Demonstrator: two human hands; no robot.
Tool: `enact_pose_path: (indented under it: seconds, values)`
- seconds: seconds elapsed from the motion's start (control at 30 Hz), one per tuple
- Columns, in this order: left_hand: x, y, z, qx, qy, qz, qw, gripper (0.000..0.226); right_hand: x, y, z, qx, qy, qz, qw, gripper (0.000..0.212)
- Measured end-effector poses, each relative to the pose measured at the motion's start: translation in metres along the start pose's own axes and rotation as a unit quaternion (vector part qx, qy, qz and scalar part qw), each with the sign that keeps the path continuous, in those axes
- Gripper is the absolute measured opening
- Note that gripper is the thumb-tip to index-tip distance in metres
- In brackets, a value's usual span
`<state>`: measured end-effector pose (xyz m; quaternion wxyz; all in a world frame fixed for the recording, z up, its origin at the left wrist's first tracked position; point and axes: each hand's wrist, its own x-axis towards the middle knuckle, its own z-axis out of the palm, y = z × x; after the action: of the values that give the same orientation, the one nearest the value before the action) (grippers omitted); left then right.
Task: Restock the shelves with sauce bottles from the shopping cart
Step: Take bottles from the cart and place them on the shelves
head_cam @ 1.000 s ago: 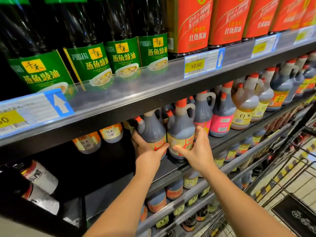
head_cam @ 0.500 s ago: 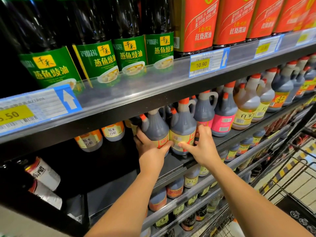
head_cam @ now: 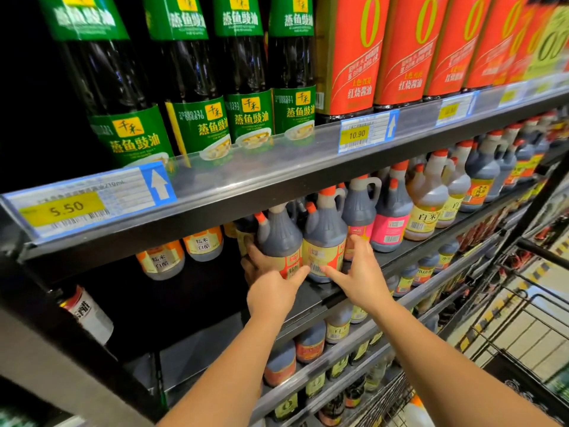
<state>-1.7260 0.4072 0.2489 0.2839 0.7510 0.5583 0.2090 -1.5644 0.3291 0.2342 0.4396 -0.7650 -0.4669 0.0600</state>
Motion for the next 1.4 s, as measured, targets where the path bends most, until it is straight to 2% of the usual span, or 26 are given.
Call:
enact_pose_path:
  seconds: [0.07, 0.13, 0.23, 0.37, 0.67, 0.83, 1.2, 1.4]
  values:
    - [-0.009, -0.004, -0.001, -0.006, 0.014, 0.006, 1.0, 0.095, -0.011, 0.004, -0.003, -0.001, -0.005, 0.007, 1.0, 0.082]
    - [-0.025, -0.008, -0.002, -0.06, 0.063, 0.037, 0.996, 0.11, -0.023, 0.009, -0.009, -0.014, -0.004, 0.016, 1.0, 0.085]
    - [-0.049, -0.013, 0.001, -0.073, 0.075, 0.061, 0.993, 0.084, -0.04, 0.015, -0.018, -0.031, 0.012, 0.032, 0.999, 0.088]
    - [-0.07, -0.018, 0.011, -0.088, 0.069, 0.123, 0.986, 0.089, -0.066, 0.021, -0.03, -0.041, 0.03, 0.05, 0.997, 0.086]
    - [-0.099, -0.002, 0.044, -0.117, -0.045, 0.203, 0.971, 0.083, -0.126, 0.032, -0.069, -0.062, 0.076, 0.107, 0.989, 0.08]
    - [-0.117, 0.011, 0.081, -0.111, -0.122, 0.247, 0.955, 0.075, -0.168, 0.058, -0.09, -0.091, 0.119, 0.168, 0.974, 0.076]
    - [-0.152, 0.04, 0.203, -0.018, -0.278, 0.295, 0.914, 0.074, -0.262, 0.17, -0.116, -0.095, 0.158, 0.341, 0.922, 0.075]
    - [-0.164, 0.033, 0.294, 0.029, -0.353, 0.273, 0.894, 0.073, -0.301, 0.253, -0.105, -0.065, 0.133, 0.449, 0.881, 0.074]
